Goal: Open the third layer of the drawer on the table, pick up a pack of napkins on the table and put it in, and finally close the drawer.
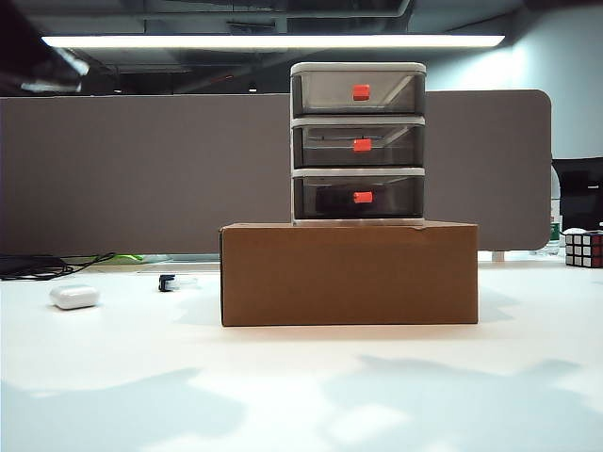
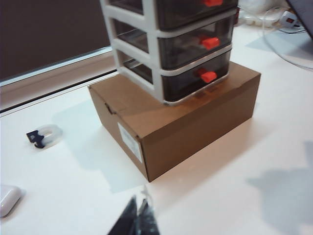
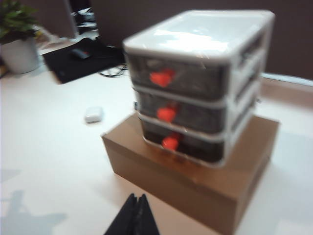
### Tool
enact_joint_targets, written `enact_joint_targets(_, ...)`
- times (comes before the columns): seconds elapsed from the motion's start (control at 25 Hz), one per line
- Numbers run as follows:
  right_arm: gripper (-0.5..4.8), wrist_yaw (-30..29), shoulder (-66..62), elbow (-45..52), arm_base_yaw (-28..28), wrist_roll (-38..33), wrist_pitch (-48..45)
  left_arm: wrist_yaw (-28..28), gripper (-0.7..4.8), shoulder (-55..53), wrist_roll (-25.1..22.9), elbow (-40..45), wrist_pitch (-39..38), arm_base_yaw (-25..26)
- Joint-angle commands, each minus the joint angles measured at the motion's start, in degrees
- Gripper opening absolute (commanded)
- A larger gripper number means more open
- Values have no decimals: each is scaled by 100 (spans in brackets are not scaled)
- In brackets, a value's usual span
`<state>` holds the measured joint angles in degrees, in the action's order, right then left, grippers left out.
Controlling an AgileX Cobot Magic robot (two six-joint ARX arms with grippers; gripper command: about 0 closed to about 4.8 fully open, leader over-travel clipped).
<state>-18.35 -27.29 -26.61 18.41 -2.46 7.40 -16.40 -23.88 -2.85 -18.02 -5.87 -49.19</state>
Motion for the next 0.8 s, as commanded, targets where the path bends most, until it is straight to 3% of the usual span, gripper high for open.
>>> enact_joint_targets(0.04,-6,350,588,496,11,-236,-111,-52,-6,179,166,317,308,-35)
enact_joint_targets(0.4,-6,658,2133,1574,7,-658,284,11,-6,603,247,800,822,-35)
enact_joint_targets(0.8,-6,688,2559,2109,2,-654,442,120,-6,1062,245,1163,839,-31)
